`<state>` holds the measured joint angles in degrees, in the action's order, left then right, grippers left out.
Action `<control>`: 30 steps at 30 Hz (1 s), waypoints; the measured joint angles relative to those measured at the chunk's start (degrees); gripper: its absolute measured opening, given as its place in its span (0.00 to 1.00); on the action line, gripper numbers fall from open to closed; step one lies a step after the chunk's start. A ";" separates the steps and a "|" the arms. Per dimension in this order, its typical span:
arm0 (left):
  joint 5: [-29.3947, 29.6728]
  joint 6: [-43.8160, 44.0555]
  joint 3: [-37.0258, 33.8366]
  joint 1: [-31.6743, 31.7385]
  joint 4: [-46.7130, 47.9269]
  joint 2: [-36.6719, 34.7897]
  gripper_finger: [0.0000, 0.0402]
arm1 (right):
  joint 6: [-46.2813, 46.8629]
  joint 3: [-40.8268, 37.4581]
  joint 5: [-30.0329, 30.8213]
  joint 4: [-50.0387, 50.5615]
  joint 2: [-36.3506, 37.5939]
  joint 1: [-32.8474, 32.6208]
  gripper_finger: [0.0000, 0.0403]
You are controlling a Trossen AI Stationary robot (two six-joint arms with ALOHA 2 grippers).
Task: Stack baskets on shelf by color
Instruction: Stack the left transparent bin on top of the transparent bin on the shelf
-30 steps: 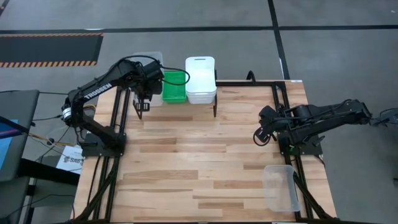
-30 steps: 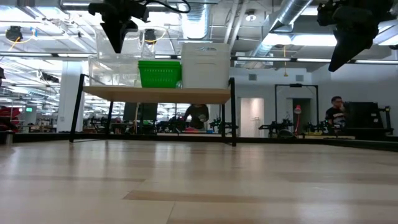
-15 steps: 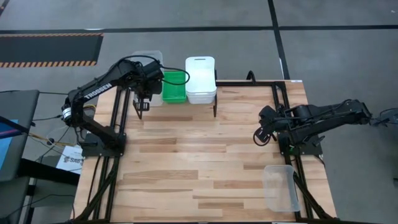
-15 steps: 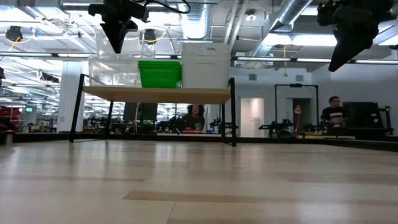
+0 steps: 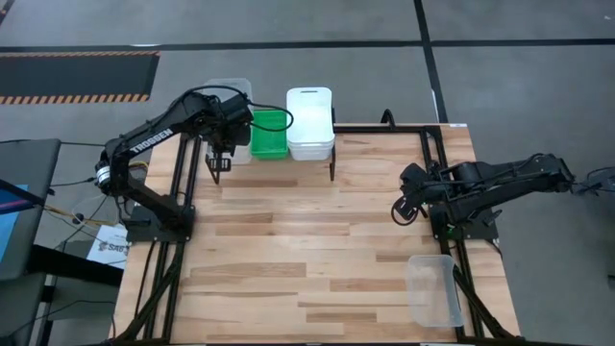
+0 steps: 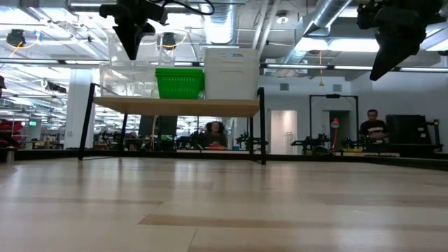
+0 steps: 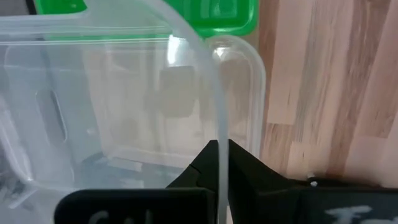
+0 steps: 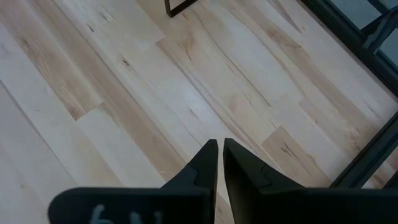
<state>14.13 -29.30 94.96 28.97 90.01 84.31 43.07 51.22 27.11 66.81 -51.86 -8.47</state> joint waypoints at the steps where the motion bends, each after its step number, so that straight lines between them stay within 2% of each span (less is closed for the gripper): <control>1: 0.10 0.00 0.00 0.00 0.01 0.00 0.00 | 0.00 0.00 0.00 0.00 0.00 0.00 0.13; 10: 0.12 1.82 0.11 -0.04 0.05 0.00 0.00 | 0.00 0.00 0.00 0.00 0.00 0.00 0.13; 19: 0.06 5.03 5.02 -1.31 -0.05 -0.71 0.00 | 0.00 0.00 0.00 0.00 0.02 0.00 0.13; 30: -1.31 5.67 4.94 -0.52 -0.05 -2.80 0.00 | 0.02 0.00 0.00 -0.02 0.02 0.00 0.13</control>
<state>12.82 -23.63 99.90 28.45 89.95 81.52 43.09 51.22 27.11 66.79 -51.84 -8.47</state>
